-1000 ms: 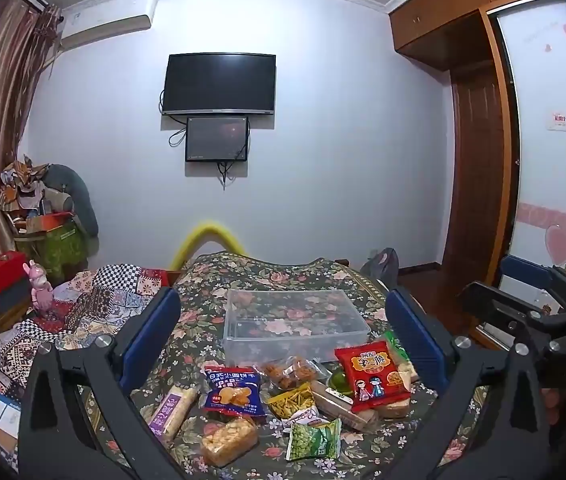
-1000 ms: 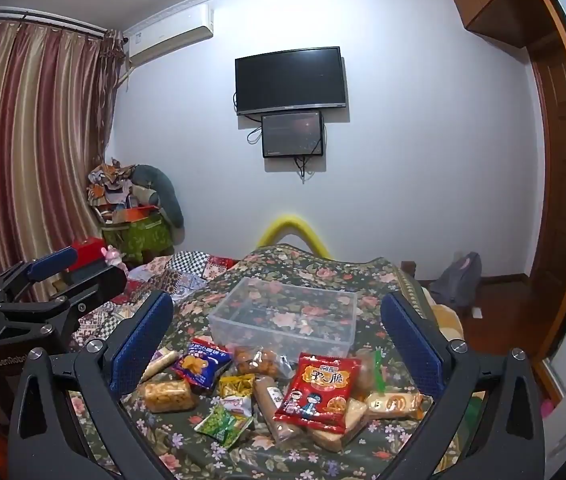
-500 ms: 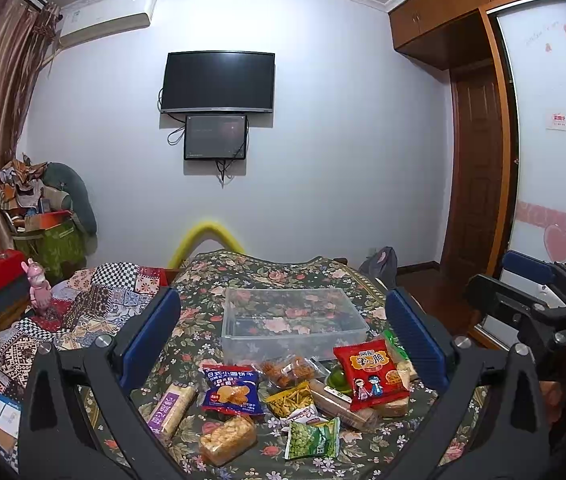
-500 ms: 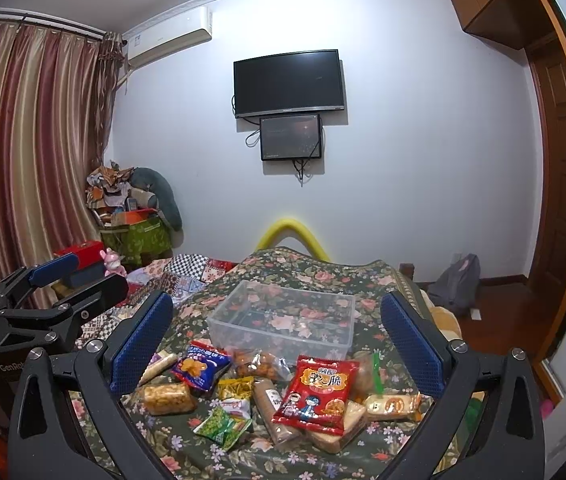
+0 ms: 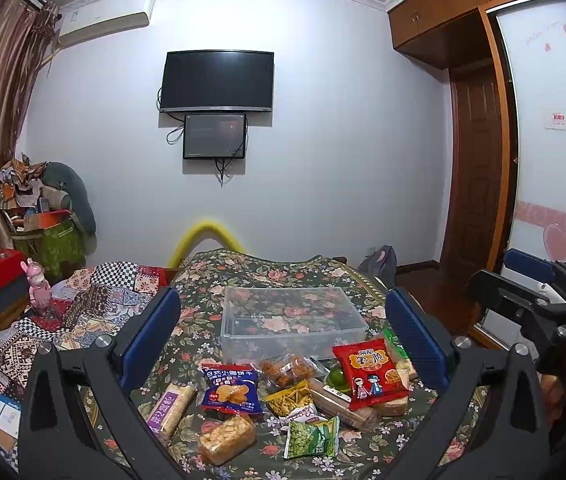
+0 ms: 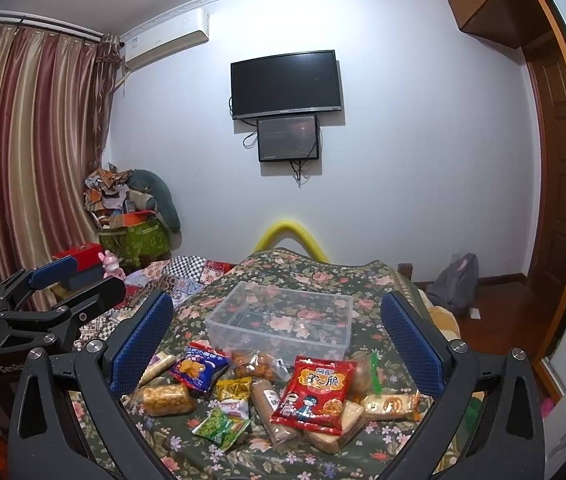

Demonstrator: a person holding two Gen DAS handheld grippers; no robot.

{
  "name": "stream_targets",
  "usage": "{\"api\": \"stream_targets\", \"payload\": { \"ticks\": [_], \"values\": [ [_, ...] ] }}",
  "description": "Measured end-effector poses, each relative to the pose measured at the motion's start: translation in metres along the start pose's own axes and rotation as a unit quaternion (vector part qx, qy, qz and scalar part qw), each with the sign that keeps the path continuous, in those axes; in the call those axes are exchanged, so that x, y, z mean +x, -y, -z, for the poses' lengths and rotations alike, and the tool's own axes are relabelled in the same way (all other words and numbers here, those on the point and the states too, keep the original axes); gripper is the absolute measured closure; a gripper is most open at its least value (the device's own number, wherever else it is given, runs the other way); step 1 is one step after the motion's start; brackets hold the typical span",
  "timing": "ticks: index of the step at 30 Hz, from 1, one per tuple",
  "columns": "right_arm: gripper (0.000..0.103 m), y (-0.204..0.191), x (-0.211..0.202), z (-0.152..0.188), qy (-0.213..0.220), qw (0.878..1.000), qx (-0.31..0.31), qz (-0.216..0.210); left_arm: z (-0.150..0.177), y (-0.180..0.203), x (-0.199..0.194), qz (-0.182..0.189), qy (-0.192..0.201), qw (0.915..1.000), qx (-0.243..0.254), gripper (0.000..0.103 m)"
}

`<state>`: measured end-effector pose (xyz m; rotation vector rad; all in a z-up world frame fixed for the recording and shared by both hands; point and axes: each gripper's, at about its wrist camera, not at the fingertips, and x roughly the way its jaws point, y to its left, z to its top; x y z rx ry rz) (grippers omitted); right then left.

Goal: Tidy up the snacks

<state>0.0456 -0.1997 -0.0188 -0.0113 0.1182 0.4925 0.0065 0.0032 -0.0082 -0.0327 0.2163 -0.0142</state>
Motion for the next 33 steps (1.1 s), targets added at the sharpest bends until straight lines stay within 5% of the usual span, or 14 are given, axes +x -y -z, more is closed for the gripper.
{"api": "stream_targets", "payload": {
  "ticks": [33],
  "values": [
    [0.0,-0.0021,0.0044,0.0064,-0.006,1.0,0.005,-0.007,-0.001,0.0026,0.0009,0.007,-0.004,1.0,0.002,0.0]
  ]
}}
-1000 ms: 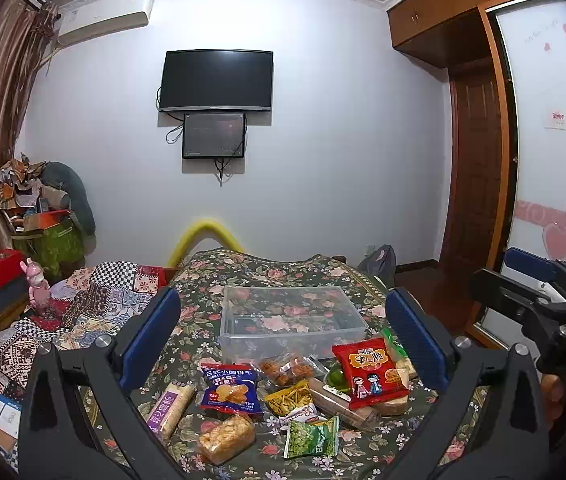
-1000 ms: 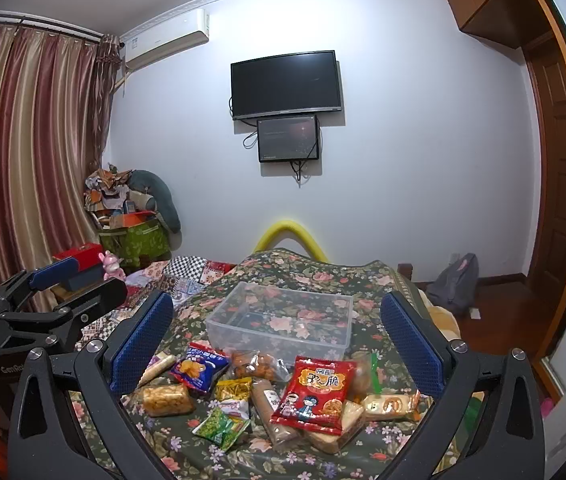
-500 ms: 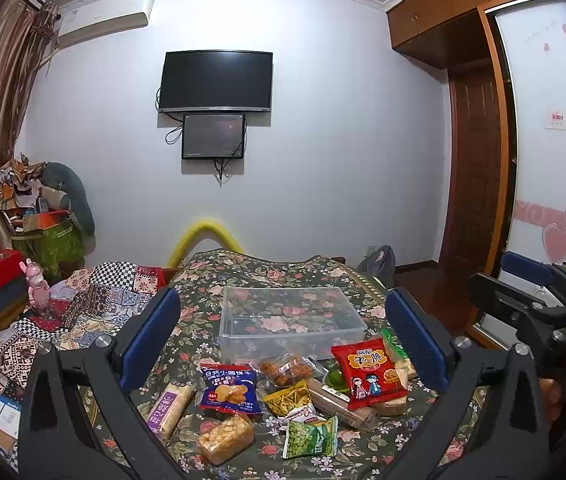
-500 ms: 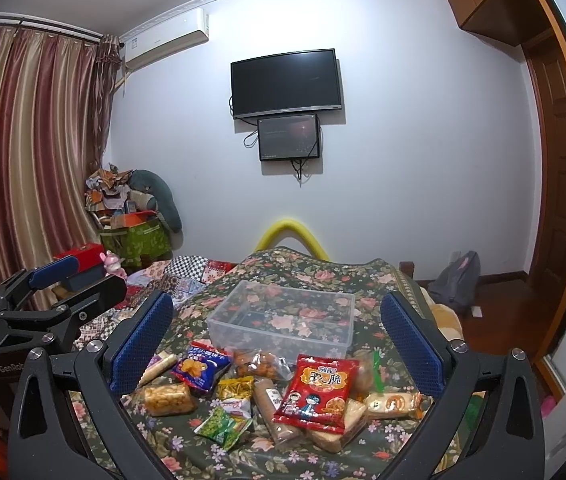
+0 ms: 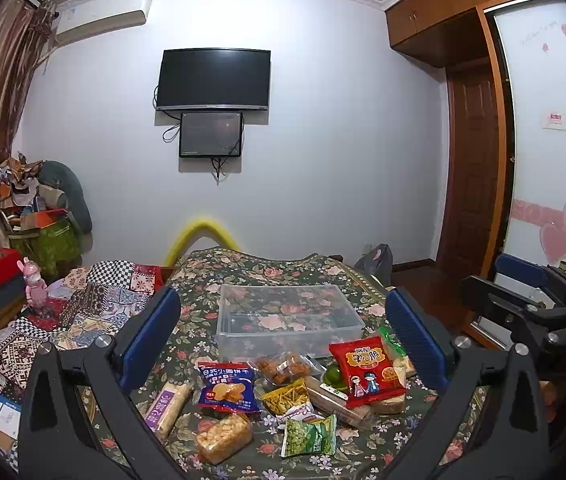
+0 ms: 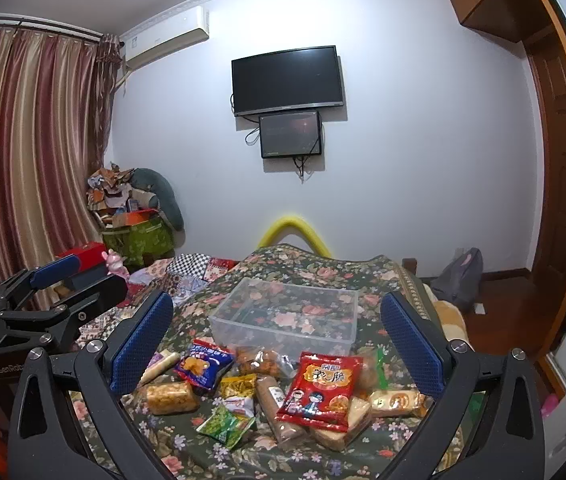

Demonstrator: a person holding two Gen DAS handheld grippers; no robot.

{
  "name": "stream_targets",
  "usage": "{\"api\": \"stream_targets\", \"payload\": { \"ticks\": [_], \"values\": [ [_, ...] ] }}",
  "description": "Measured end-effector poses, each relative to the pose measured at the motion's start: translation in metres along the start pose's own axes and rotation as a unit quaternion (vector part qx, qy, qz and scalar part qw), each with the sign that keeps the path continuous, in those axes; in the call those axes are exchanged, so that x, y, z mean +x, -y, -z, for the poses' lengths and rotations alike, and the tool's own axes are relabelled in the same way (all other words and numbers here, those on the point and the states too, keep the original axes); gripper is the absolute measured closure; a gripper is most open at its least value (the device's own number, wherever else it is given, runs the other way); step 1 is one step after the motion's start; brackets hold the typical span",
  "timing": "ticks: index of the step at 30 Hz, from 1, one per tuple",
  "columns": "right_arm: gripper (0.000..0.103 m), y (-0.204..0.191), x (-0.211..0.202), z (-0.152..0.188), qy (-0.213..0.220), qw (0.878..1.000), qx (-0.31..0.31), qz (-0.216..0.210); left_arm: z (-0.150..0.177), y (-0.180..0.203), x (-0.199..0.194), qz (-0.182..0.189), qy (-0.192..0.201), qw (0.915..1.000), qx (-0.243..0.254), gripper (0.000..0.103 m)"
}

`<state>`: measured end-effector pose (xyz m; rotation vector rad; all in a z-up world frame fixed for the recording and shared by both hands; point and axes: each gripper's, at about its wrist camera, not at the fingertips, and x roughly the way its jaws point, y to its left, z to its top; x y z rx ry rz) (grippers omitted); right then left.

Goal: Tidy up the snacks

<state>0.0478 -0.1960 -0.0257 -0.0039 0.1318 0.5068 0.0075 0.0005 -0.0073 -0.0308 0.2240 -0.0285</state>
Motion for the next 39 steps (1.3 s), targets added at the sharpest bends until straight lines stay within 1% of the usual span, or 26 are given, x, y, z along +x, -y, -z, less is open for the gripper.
{"api": "stream_targets", "payload": {
  "ticks": [4,8,10,12,14,17,19,22,23,24,26,29,33,35,37,38,39],
  "values": [
    [0.0,0.002,0.004,0.003,-0.004,1.0,0.002,-0.002,0.003,-0.003,0.001,0.001,-0.001,1.0,0.002,0.0],
    [0.0,0.004,0.012,0.008,-0.017,1.0,0.002,0.0,0.007,-0.01,0.008,0.006,-0.015,0.9999,-0.003,0.0],
    [0.001,0.007,0.018,0.013,-0.028,1.0,0.005,0.003,0.011,-0.014,0.012,0.007,-0.024,0.9997,-0.006,0.002],
    [0.006,0.01,0.026,0.018,-0.042,0.999,0.006,0.006,0.015,-0.019,0.018,0.004,-0.035,0.9993,-0.006,0.009],
    [0.008,0.014,0.033,0.024,-0.056,0.998,0.005,0.012,0.021,-0.025,0.026,-0.002,-0.05,0.9988,-0.005,0.012],
    [0.012,0.021,0.045,0.032,-0.08,0.997,0.005,0.018,0.029,-0.035,0.037,-0.004,-0.072,0.9974,-0.006,0.021],
    [0.014,0.026,0.051,0.037,-0.095,0.995,0.005,0.023,0.037,-0.046,0.046,0.0,-0.094,0.9956,-0.009,0.023],
    [0.017,0.036,0.063,0.048,-0.124,0.992,0.006,0.034,0.051,-0.061,0.06,-0.001,-0.124,0.9923,-0.005,0.032],
    [0.018,0.038,0.064,0.051,-0.131,0.991,0.008,0.036,0.057,-0.065,0.066,-0.003,-0.137,0.9906,-0.001,0.035],
    [0.02,0.042,0.069,0.055,-0.141,0.989,0.012,0.037,0.062,-0.07,0.071,-0.005,-0.147,0.9891,0.0,0.035],
    [0.021,0.05,0.076,0.062,-0.16,0.986,0.021,0.037,0.076,-0.083,0.082,-0.005,-0.173,0.9849,-0.007,0.036],
    [0.022,0.06,0.088,0.074,-0.192,0.98,0.037,0.036,0.095,-0.103,0.103,-0.012,-0.212,0.9769,-0.023,0.041],
    [0.022,0.068,0.107,0.085,-0.238,0.97,0.053,0.023,0.119,-0.132,0.129,-0.024,-0.258,0.9649,-0.045,0.041],
    [0.022,0.07,0.114,0.088,-0.254,0.966,0.054,0.021,0.128,-0.141,0.139,-0.034,-0.271,0.9608,-0.049,0.041],
    [0.022,0.072,0.12,0.09,-0.26,0.964,0.053,0.02,0.137,-0.154,0.151,-0.042,-0.286,0.9557,-0.055,0.042],
    [0.022,0.072,0.123,0.09,-0.263,0.963,0.054,0.021,0.142,-0.16,0.157,-0.041,-0.295,0.9528,-0.059,0.043],
    [0.022,0.072,0.127,0.091,-0.266,0.962,0.055,0.021,0.146,-0.164,0.163,-0.04,-0.303,0.9503,-0.061,0.047]
  ]
}}
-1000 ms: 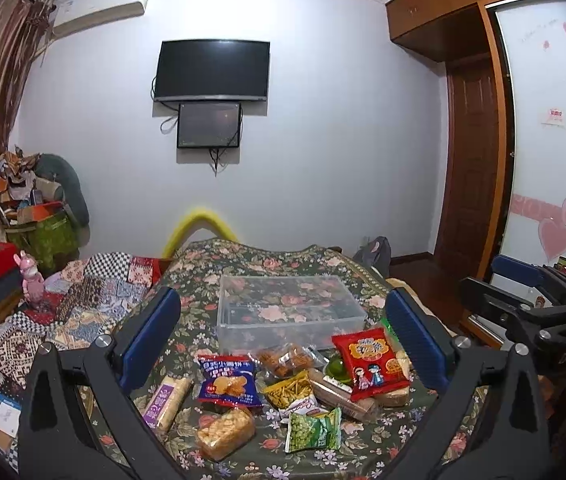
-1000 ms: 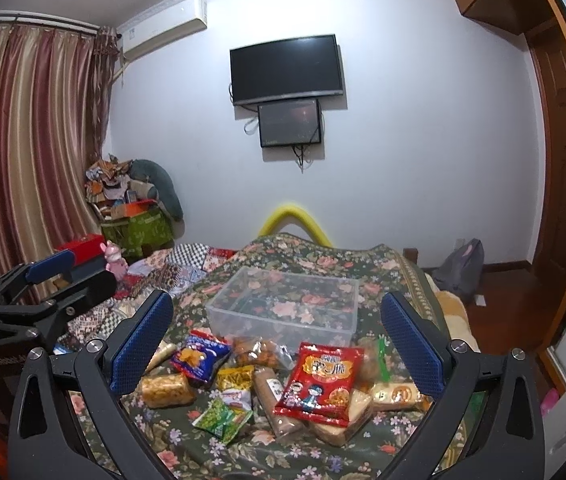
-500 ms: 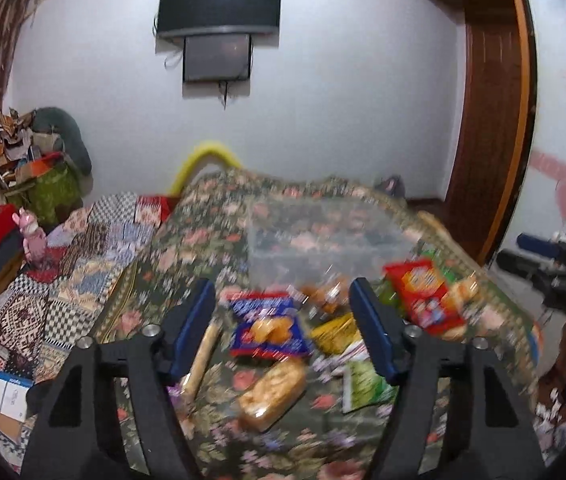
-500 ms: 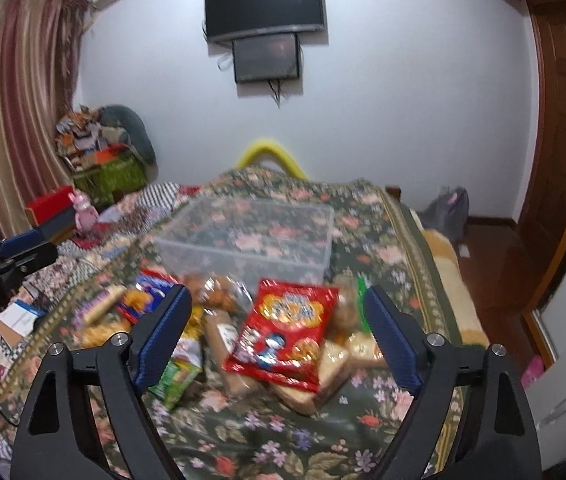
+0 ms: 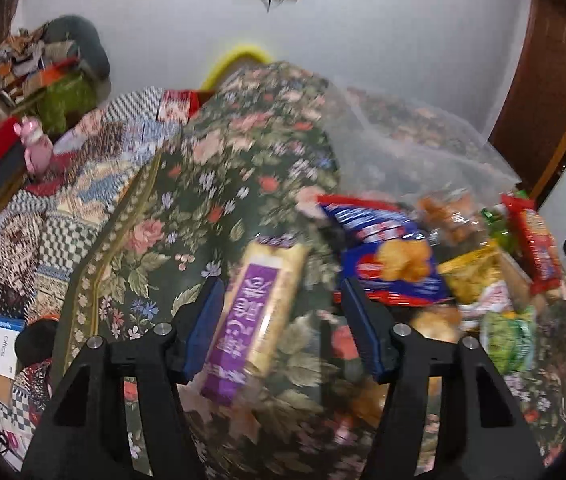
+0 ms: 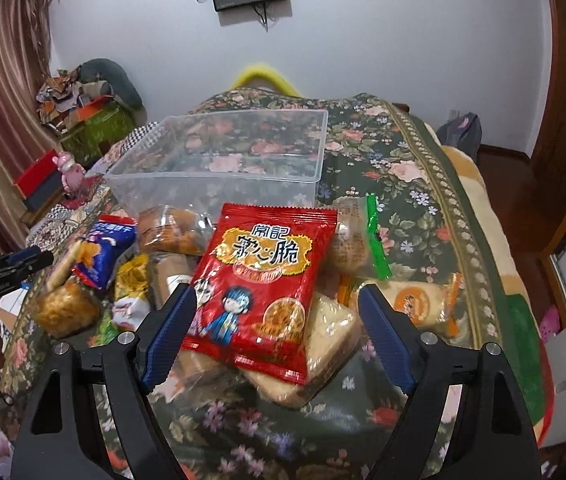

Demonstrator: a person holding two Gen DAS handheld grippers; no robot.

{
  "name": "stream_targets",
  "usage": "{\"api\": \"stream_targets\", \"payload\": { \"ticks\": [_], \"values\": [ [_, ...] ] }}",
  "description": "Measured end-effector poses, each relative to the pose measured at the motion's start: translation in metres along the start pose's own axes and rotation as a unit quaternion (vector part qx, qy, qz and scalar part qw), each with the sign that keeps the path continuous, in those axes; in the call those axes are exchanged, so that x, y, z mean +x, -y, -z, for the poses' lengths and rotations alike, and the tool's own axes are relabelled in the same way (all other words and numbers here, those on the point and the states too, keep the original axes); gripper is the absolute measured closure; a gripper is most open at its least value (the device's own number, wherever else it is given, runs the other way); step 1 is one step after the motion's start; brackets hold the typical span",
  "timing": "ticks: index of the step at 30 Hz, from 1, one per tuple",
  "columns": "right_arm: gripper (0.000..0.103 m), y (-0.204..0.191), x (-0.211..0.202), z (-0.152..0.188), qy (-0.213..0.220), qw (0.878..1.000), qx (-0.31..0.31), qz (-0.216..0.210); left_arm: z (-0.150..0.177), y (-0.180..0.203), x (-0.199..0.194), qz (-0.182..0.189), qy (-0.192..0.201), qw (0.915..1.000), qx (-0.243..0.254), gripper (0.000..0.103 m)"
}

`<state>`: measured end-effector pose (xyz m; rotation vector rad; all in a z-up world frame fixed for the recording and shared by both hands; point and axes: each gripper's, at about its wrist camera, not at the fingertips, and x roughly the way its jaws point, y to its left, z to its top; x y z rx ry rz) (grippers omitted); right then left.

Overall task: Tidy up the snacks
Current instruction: 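Grasp the purple-labelled bread roll with left tool while right tool grasps red chip bag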

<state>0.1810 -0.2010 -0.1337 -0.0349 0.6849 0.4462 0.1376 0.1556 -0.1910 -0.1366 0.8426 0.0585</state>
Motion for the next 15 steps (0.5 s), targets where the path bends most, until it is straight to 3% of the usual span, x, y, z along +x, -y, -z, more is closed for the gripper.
{"api": "stream_targets", "payload": {
  "ticks": [7,15],
  "values": [
    [0.022,0.001,0.026,-0.01,-0.025,1.0,0.01,-0.015,0.004,-0.015,0.033,0.003,-0.036,0.9993,0.002,0.052],
    [0.017,-0.011,0.045,-0.01,-0.046,0.999,0.009,-0.028,0.005,-0.017,0.041,0.02,-0.027,0.9994,0.012,0.055]
  ]
}}
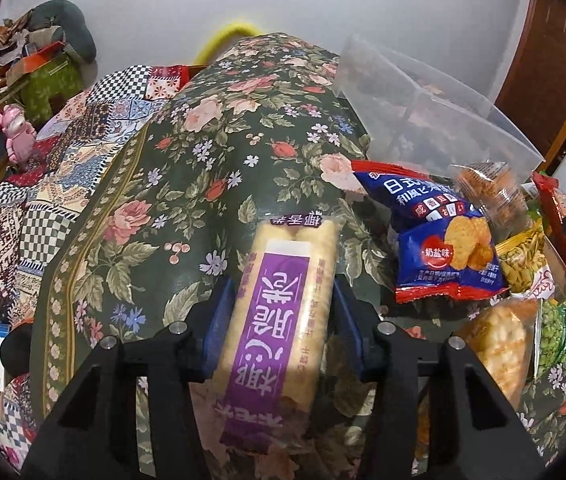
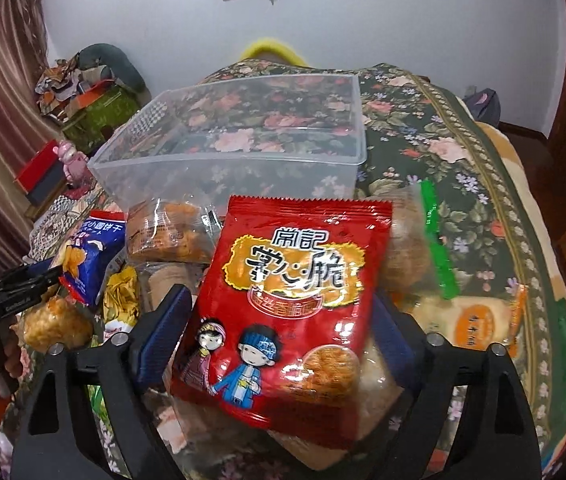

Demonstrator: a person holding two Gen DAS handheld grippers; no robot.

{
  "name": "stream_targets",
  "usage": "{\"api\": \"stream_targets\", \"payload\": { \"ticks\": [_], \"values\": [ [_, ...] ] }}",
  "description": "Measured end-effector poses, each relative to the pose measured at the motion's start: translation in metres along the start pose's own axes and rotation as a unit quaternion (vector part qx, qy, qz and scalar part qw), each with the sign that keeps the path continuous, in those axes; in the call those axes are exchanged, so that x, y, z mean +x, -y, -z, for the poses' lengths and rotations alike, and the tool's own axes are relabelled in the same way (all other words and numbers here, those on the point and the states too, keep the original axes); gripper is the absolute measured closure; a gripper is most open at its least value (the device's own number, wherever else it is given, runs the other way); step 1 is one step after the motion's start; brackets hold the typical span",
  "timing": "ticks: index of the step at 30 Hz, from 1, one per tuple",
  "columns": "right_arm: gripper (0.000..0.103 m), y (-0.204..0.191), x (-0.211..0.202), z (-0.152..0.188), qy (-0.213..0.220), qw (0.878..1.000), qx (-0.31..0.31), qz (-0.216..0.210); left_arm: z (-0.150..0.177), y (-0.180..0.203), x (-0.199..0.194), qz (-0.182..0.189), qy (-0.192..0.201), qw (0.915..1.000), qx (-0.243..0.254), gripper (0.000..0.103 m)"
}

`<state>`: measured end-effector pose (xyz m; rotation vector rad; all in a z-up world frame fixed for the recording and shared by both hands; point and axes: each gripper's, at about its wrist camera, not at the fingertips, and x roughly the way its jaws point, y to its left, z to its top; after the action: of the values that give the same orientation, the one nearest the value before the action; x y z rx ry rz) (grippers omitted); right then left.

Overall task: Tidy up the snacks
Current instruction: 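Grasp the purple-labelled bread roll with left tool while right tool grasps red chip bag, then drop the bread roll into the clear box with left tool while right tool drops chip bag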

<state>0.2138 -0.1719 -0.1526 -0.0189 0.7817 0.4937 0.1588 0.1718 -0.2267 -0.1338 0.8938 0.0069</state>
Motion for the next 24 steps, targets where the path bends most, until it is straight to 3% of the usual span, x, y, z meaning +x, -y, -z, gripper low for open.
{"api": "stream_targets", "payload": {
  "ticks": [5,11,24],
  "values": [
    [0.017,-0.005,0.011,0.0,-0.011,1.0,-0.015,0.021,-0.001,0.003,0.0,-0.004,0.006,0.9999,0.008,0.056],
    [0.04,-0.001,0.005,-0.001,-0.003,1.0,-0.014,0.026,-0.003,0.007,-0.012,-0.002,0.016,0.9998,0.006,0.057],
    [0.04,-0.003,-0.026,-0.016,0.042,0.999,-0.01,0.011,-0.036,0.034,-0.066,0.005,0.082,0.9965,0.016,0.057]
  ]
}}
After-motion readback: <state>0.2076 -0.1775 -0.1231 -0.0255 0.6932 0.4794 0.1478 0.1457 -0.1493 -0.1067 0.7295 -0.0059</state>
